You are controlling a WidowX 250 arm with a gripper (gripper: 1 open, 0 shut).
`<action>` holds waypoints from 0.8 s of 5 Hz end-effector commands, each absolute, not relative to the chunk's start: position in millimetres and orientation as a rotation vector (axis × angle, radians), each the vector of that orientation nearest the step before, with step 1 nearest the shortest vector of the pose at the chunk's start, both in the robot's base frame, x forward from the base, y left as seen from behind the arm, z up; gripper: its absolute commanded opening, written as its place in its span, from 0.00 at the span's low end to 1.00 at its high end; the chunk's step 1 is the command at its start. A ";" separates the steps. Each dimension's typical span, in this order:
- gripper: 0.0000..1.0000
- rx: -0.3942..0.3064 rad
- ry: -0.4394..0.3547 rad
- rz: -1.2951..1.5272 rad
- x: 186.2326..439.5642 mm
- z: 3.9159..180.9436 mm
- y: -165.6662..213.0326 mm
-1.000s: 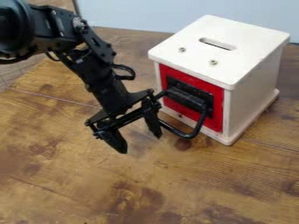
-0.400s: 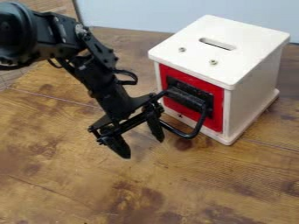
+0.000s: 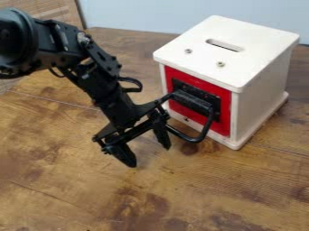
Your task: Open the drawer
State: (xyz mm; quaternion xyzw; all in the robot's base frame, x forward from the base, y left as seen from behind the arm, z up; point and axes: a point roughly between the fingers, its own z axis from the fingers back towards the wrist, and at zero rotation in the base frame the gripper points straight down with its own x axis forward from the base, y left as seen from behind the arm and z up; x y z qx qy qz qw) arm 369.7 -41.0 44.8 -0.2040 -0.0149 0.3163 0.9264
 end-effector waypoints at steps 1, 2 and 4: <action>1.00 -0.453 -0.098 0.609 375.5 67.1 -38.3; 1.00 -0.456 -0.110 0.624 376.2 67.3 -36.1; 1.00 -0.468 -0.130 0.621 378.0 69.3 -36.6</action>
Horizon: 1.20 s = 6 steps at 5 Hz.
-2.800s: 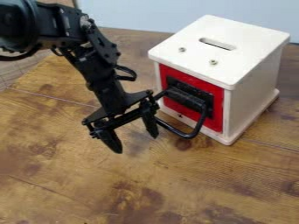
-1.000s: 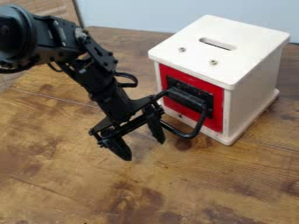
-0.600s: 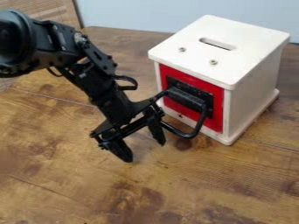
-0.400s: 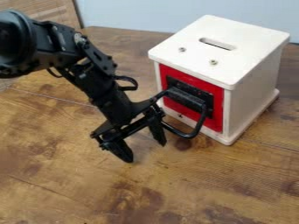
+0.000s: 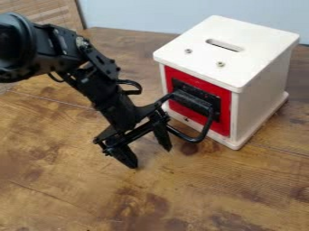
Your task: Open the drawer
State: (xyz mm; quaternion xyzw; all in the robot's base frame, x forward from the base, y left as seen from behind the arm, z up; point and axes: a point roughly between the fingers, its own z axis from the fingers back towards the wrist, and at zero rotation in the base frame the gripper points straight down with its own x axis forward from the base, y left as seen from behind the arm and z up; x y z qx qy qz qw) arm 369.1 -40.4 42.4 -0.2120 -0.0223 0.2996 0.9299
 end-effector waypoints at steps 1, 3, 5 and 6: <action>1.00 -0.474 -0.148 0.648 375.2 70.7 -39.1; 1.00 -0.492 -0.194 0.662 377.0 80.7 -44.4; 1.00 -0.520 -0.211 0.599 377.5 81.8 -61.6; 1.00 -0.533 -0.207 0.532 376.6 77.8 -74.6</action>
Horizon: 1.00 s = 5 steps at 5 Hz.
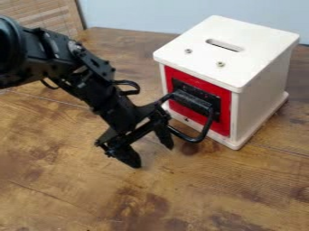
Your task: Open the drawer
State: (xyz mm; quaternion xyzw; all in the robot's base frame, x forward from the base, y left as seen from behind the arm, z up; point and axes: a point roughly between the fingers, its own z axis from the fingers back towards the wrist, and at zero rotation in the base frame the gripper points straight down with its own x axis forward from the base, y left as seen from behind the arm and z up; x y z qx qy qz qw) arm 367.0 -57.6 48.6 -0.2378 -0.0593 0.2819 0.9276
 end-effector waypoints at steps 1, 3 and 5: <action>1.00 -0.535 -0.238 0.571 377.3 82.6 -79.6; 1.00 -0.518 -0.303 0.693 375.2 88.2 -77.3; 1.00 -0.500 -0.345 0.766 369.7 88.5 -67.5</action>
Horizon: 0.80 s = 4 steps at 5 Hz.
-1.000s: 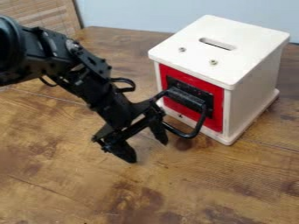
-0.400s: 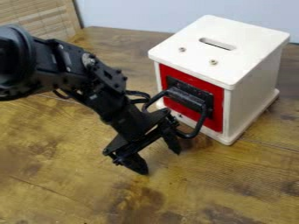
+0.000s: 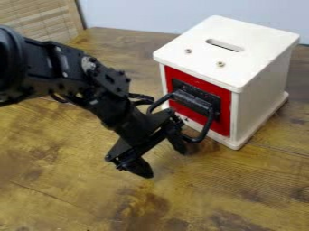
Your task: Open the drawer
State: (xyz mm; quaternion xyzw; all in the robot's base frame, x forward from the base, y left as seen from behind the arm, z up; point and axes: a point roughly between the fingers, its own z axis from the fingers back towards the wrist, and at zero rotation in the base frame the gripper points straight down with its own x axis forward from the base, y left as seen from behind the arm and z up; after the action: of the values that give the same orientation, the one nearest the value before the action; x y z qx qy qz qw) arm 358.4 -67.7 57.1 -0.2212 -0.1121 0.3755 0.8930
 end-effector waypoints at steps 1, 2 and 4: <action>1.00 -0.498 -0.351 0.757 375.3 84.8 -60.8; 1.00 -0.494 -0.352 0.763 380.9 78.9 -54.1; 1.00 -0.462 -0.395 0.922 372.3 63.7 -52.7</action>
State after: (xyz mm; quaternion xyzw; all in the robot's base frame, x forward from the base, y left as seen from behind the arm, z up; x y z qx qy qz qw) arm 373.0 -51.0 52.8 -0.2167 -0.1752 0.4497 0.8486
